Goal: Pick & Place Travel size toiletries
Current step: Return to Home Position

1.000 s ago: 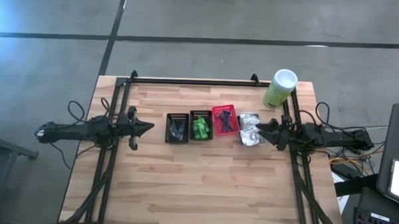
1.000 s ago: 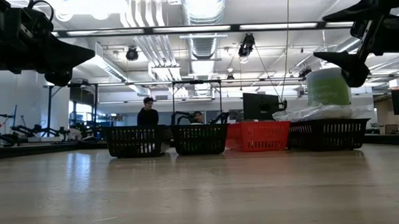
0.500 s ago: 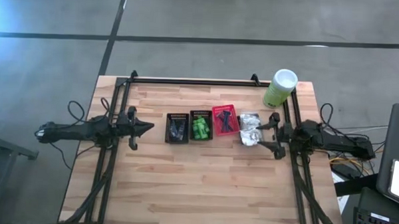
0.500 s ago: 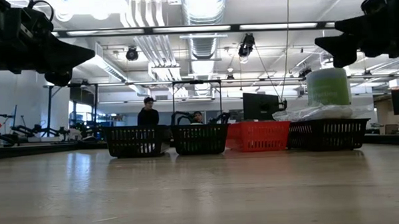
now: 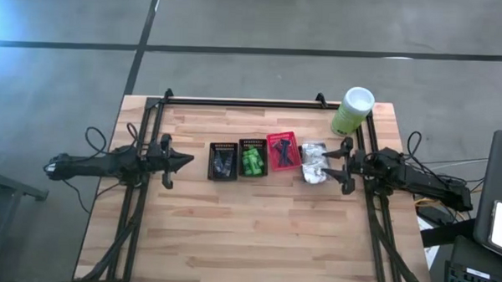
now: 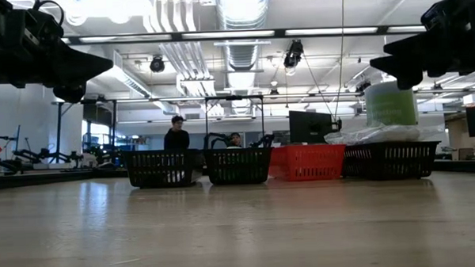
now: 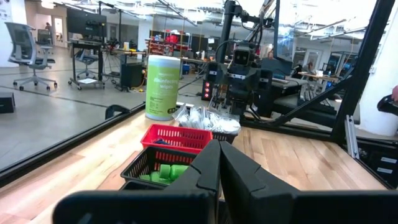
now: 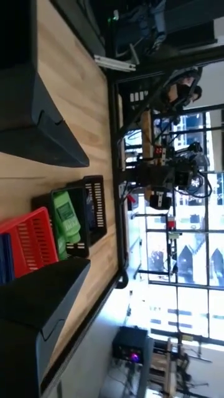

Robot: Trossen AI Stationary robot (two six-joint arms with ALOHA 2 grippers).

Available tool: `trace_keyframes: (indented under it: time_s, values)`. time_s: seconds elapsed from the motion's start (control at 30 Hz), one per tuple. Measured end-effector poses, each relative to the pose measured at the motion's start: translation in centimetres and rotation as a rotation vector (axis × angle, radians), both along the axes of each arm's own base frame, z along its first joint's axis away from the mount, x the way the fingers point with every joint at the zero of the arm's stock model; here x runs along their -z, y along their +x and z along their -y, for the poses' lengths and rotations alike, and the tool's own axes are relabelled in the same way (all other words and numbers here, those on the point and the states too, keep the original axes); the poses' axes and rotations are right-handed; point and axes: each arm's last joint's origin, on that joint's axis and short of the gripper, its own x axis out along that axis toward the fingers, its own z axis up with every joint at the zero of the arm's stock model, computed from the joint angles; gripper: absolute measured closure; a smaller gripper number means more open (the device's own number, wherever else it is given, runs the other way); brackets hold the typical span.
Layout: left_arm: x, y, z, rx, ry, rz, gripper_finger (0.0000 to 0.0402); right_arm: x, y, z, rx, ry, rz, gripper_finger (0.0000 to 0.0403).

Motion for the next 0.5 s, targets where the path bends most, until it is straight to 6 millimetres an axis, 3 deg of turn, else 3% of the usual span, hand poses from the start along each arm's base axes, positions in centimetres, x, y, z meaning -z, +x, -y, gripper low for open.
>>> trace_keyframes:
  time_s: [0.5]
  values:
    - [0.0,0.0,0.0,0.0,0.0,0.0,0.039,0.09,0.06,0.03,0.002,0.064,-0.006,0.0182]
